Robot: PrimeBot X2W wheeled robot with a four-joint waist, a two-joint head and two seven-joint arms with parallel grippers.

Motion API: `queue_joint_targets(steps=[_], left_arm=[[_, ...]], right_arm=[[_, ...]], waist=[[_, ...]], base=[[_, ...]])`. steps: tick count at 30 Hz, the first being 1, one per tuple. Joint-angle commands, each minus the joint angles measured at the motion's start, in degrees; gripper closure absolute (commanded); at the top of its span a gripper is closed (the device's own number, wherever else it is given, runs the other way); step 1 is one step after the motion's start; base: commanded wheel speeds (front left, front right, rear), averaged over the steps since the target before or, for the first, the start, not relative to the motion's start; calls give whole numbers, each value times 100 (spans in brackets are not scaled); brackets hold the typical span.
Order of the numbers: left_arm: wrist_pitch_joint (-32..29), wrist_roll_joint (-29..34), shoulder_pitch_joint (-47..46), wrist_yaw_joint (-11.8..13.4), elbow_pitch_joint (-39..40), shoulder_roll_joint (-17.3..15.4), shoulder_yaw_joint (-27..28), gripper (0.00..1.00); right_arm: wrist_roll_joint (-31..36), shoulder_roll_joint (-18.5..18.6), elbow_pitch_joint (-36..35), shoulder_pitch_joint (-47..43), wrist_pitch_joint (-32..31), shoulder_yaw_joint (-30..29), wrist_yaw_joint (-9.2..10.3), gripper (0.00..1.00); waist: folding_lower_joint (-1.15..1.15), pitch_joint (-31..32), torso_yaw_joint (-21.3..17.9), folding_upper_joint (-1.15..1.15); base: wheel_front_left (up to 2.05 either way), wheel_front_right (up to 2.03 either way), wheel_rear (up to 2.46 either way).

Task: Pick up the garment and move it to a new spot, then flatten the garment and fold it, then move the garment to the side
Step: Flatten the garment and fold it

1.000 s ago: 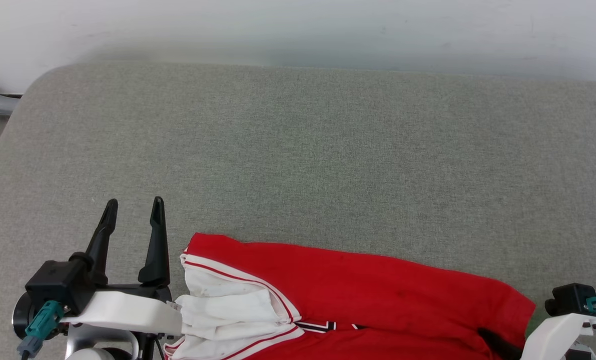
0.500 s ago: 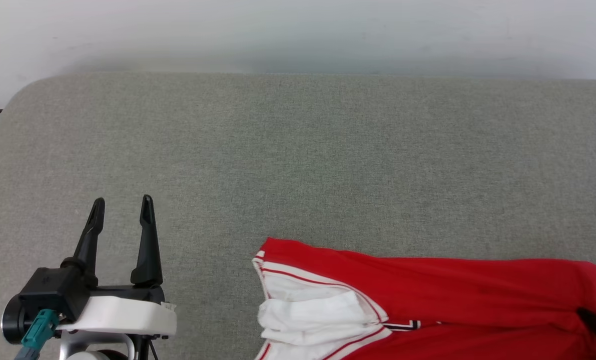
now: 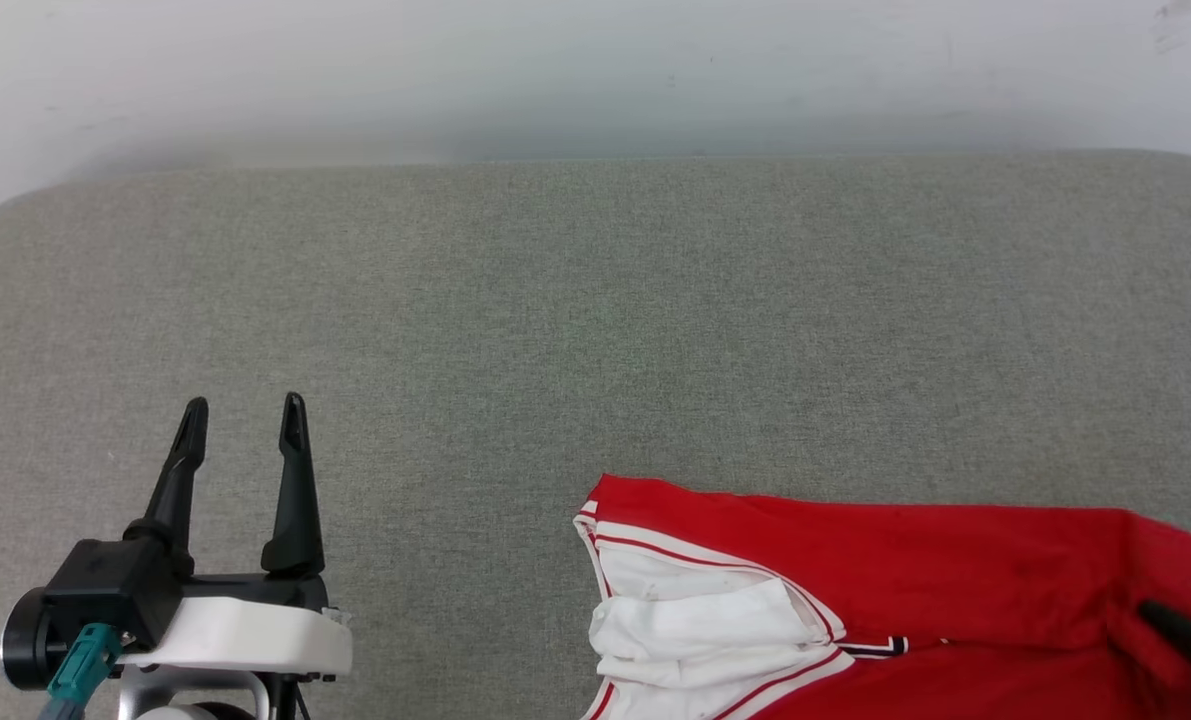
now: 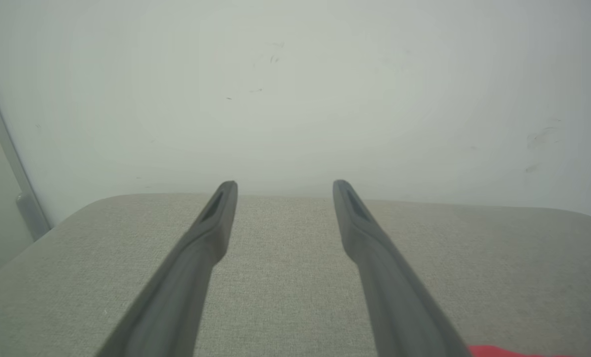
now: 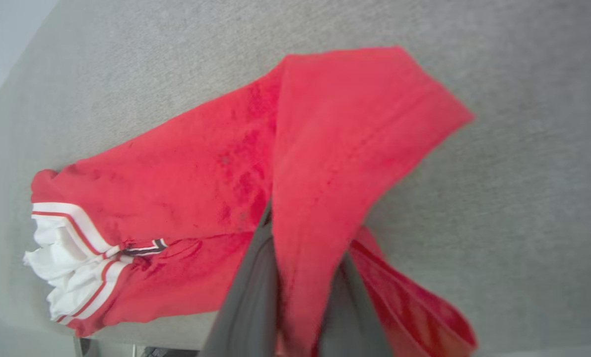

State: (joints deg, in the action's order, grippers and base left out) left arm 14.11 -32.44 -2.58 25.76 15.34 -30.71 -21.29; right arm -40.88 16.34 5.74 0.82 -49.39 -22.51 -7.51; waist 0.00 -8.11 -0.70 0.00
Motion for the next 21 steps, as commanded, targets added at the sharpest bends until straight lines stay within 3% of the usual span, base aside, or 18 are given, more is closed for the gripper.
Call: queue_joint_targets(steps=[1,12,21], left_arm=[[4,29,9,2,-5,-21,-4,0],[-63,0,-54,-28,-30,-15,-76,0],[-53,4,-234,-102,-92,77,-171,0]], right_arm=[[-74,-59,-56,65,-55,30,5,100],[-1751,-1159,-604,-12,-1010,807,5,100],[-2887,-1356,-372,130,-627,1945,4,100]], waist=[[0,21,0,0],[0,129,148,0],[0,81,487,0]], base=[[0,0,0],[0,0,0],[0,0,0]])
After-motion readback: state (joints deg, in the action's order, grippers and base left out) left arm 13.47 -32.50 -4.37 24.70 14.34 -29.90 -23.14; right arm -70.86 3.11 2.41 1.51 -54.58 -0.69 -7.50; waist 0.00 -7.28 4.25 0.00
